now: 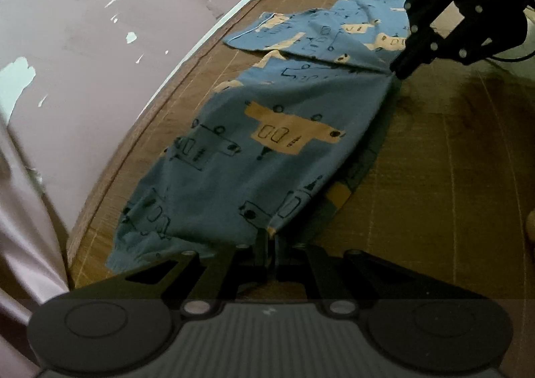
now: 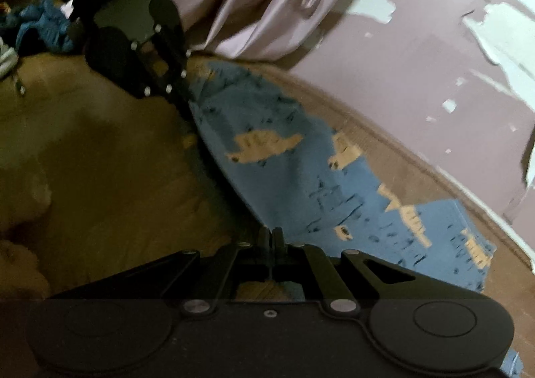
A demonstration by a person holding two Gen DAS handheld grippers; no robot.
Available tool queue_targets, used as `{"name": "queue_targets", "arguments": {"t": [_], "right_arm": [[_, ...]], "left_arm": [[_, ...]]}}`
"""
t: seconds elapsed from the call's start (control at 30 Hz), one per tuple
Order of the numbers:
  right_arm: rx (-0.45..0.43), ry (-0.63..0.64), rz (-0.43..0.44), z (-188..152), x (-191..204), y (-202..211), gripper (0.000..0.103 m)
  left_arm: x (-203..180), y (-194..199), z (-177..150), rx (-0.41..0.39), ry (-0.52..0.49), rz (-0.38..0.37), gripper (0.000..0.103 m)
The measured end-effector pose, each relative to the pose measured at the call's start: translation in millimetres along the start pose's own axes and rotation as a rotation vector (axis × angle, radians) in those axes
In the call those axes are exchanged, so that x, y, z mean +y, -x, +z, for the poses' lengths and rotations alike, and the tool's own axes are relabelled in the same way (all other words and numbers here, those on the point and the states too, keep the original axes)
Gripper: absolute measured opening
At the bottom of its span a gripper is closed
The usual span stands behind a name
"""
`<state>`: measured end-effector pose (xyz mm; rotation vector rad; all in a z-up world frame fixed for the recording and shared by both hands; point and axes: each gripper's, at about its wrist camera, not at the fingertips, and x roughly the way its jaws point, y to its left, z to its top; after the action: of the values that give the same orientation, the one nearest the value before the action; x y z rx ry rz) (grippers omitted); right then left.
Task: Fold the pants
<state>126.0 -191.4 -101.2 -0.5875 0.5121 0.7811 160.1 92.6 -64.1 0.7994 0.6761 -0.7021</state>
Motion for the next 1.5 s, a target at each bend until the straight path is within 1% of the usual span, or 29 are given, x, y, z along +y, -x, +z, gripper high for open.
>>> {"name": "queue_targets", "arguments": {"t": [0.1, 0.2, 0.23, 0.27, 0.3, 0.33, 0.37, 0.4, 0.47, 0.5, 0.53, 0.57, 0.6, 0.67, 0.73, 0.77, 0.83, 0.87, 0.97, 1.07, 1.17, 1.23, 1.3, 1.4, 1.47, 1.5], "right_arm": [[0.013, -0.013, 0.008, -2.7, 1.4, -4.9, 0.0], [0.015, -0.029, 0.003, -0.6, 0.6, -7.9, 0.0], [0.016, -0.033, -0.002, 0.1, 0.9, -8.5, 0.001], [0.016, -0.032, -0.005, -0.4, 1.8, -7.6, 0.004], [0.017, -0.029, -0.011, -0.1, 2.8, -6.7, 0.005], [0.015, -0.034, -0.017, -0.1, 2.7, -4.9, 0.012], [0.012, -0.045, -0.026, -0.7, 2.2, -1.8, 0.026], [0.007, -0.062, -0.036, -1.1, 0.8, 1.8, 0.032], [-0.005, -0.101, -0.068, -2.7, -3.4, 10.8, 0.052], [-0.008, -0.122, -0.091, -4.2, -5.9, 16.0, 0.057], [-0.009, -0.139, -0.114, -6.3, -8.6, 21.4, 0.069], [-0.011, -0.154, -0.139, -8.8, -12.3, 26.3, 0.081], [-0.012, -0.17, -0.172, -11.7, -17.3, 32.1, 0.085], [-0.007, -0.2, -0.227, -16.6, -27.4, 40.8, 0.095], [0.006, -0.232, -0.274, -20.0, -41.8, 50.3, 0.1], [0.014, -0.23, -0.281, -21.2, -48.9, 54.6, 0.102], [0.042, -0.167, -0.271, -24.0, -67.3, 60.5, 0.102], [0.063, -0.12, -0.275, -25.2, -78.0, 61.6, 0.102], [0.103, -0.042, -0.267, -26.3, -115.4, 57.8, 0.102], [0.118, -0.04, -0.251, -24.4, -156.5, 43.5, 0.102], [0.111, -0.087, -0.239, -19.6, -199.7, 19.6, 0.102], [0.087, -0.142, -0.235, -14.7, -227.2, 2.4, 0.102], [0.065, -0.203, -0.222, -8.2, -248.8, -13.7, 0.102], [0.038, -0.307, -0.183, 0.8, -274.2, -36.7, 0.101], [0.035, -0.363, -0.147, 6.2, -285.7, -51.2, 0.094], [0.039, -0.384, -0.13, 9.6, -288.3, -57.1, 0.092]], "left_arm": [[6.1, -1.9, 1.7, 0.008, 0.014, -0.014, 0.005], [7.0, -2.0, 4.3, 0.016, 0.022, -0.02, 0.01], [6.3, -1.1, 6.1, 0.019, 0.033, -0.026, 0.016], [5.4, 0.5, 8.4, 0.019, 0.047, -0.035, 0.025], [3.8, 1.8, 10.9, 0.016, 0.06, -0.044, 0.03], [2.0, 3.2, 13.9, 0.012, 0.074, -0.052, 0.042], [0.3, 4.6, 17.4, 0.005, 0.089, -0.06, 0.052], [-2.2, 6.7, 21.2, -0.005, 0.108, -0.062, 0.056], [-5.6, 9.5, 30.5, -0.035, 0.16, -0.073, 0.072], [-7.3, 10.5, 35.8, -0.05, 0.192, -0.084, 0.076], [-9.3, 11.3, 41.5, -0.068, 0.228, -0.097, 0.084], [-11.2, 11.4, 47.9, -0.09, 0.267, -0.111, 0.09], [-12.7, 10.6, 55.3, -0.113, 0.303, -0.129, 0.092], [-15.9, 6.0, 72.3, -0.156, 0.38, -0.176, 0.101], [-17.5, -2.3, 88.8, -0.184, 0.45, -0.229, 0.103], [-17.8, -8.2, 98.2, -0.192, 0.484, -0.262, 0.103], [-16.9, -21.3, 116.9, -0.197, 0.54, -0.324, 0.103], [-16.1, -27.2, 123.7, -0.201, 0.559, -0.34, 0.103], [-10.2, -42.5, 141.9, -0.213, 0.591, -0.364, 0.103], [0.5, -61.7, 153.9, -0.204, 0.623, -0.373, 0.103], [14.6, -85.5, 160.7, -0.187, 0.662, -0.382, 0.103], [23.3, -99.0, 163.3, -0.196, 0.678, -0.376, 0.102], [31.6, -112.0, 166.2, -0.201, 0.695, -0.388, 0.1], [39.1, -131.3, 168.3, -0.188, 0.743, -0.44, 0.093], [43.3, -143.1, 166.9, -0.189, 0.782, -0.472, 0.085], [45.4, -148.9, 166.2, -0.193, 0.803, -0.482, 0.084]]}}
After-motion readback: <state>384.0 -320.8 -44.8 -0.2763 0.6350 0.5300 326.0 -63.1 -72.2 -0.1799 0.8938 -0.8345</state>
